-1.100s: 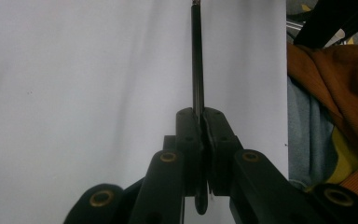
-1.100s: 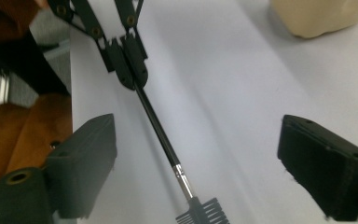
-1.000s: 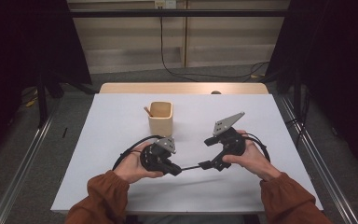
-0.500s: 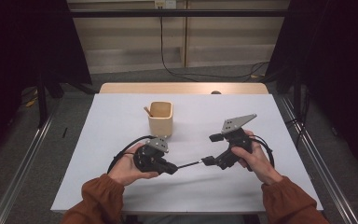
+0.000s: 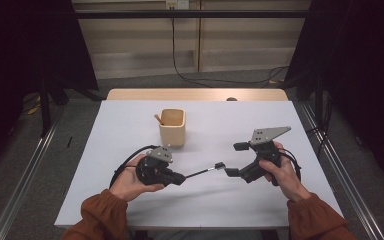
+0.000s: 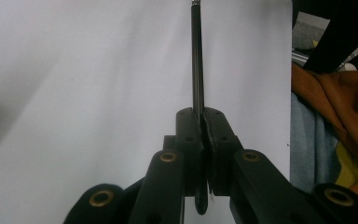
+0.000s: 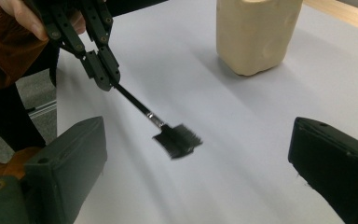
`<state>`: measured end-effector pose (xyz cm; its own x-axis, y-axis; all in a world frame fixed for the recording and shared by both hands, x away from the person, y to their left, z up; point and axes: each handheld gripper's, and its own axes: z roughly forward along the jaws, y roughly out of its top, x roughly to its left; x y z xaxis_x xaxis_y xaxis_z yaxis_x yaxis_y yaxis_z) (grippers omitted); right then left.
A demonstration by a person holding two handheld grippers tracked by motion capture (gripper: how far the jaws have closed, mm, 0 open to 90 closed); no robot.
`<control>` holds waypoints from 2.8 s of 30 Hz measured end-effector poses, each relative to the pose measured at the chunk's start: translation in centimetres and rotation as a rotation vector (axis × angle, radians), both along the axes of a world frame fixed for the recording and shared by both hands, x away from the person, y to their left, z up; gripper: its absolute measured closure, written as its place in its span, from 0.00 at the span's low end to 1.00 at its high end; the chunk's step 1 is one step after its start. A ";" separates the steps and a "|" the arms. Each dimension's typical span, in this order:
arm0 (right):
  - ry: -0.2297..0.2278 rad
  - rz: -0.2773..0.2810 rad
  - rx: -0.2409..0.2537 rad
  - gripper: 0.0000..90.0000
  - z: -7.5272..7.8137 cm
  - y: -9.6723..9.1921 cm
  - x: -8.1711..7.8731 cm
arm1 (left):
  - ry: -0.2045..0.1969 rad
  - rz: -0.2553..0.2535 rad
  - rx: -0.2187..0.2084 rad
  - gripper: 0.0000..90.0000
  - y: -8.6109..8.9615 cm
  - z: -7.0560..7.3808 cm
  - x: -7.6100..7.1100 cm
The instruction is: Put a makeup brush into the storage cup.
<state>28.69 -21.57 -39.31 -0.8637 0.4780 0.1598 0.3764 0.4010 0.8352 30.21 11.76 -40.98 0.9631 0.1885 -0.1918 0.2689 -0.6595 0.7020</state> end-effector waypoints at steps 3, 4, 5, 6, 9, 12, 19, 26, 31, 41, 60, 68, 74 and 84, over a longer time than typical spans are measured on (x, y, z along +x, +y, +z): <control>0.000 -0.007 0.002 0.04 -0.2 -0.2 -0.3 | -0.002 0.009 -0.013 0.95 0.4 0.1 -0.1; -0.002 -0.012 0.000 0.03 -0.4 -0.3 -0.4 | -0.004 0.011 -0.013 0.95 0.5 0.1 -0.2; -0.003 -0.015 0.002 0.03 -0.4 -0.4 -0.4 | -0.005 0.014 -0.014 0.95 0.6 0.1 -0.2; -0.003 -0.015 0.004 0.03 -0.5 -0.5 -0.5 | -0.002 0.018 -0.021 0.95 0.8 0.1 -0.2; -0.008 -0.017 0.012 0.03 -0.4 -0.7 -0.6 | -0.002 0.033 -0.025 0.95 1.2 0.0 -0.3; -0.013 -0.024 0.016 0.03 -0.3 -0.8 -0.8 | 0.002 0.052 -0.053 0.95 1.7 0.0 -0.3; -0.010 -0.030 0.025 0.03 -0.8 -0.8 -0.9 | -0.008 0.069 -0.104 0.95 2.1 -0.2 -0.6; -0.031 -0.019 0.058 0.03 -0.7 -0.7 -1.1 | -0.025 0.085 -0.148 0.95 2.1 -0.4 -0.8; -0.042 -0.004 0.082 0.04 -0.7 -0.5 -1.2 | -0.041 0.099 -0.201 0.95 2.1 -0.6 -0.8; -0.043 0.035 0.120 0.08 -1.1 0.2 -1.1 | -0.066 0.128 -0.288 0.95 1.9 -0.9 -0.9; -0.021 0.092 0.147 0.10 -1.3 1.0 -0.9 | -0.097 0.131 -0.372 0.95 1.3 -1.1 -1.3; -0.013 0.095 0.171 0.10 -1.1 1.2 -0.9 | -0.099 0.128 -0.370 0.95 1.2 -1.1 -1.3; -0.015 0.094 0.181 0.11 -0.9 1.4 -0.9 | -0.102 0.129 -0.375 0.95 1.0 -1.0 -1.4; -0.056 0.112 0.199 0.40 -0.8 2.2 -0.6 | -0.109 0.117 -0.383 0.95 0.6 -0.7 -1.5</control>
<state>28.06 -19.33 -40.11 -0.9197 0.3424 0.1918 0.2899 0.2630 0.9202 28.69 12.38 -41.73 0.9581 0.2325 -0.1670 0.2366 -0.3148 0.9192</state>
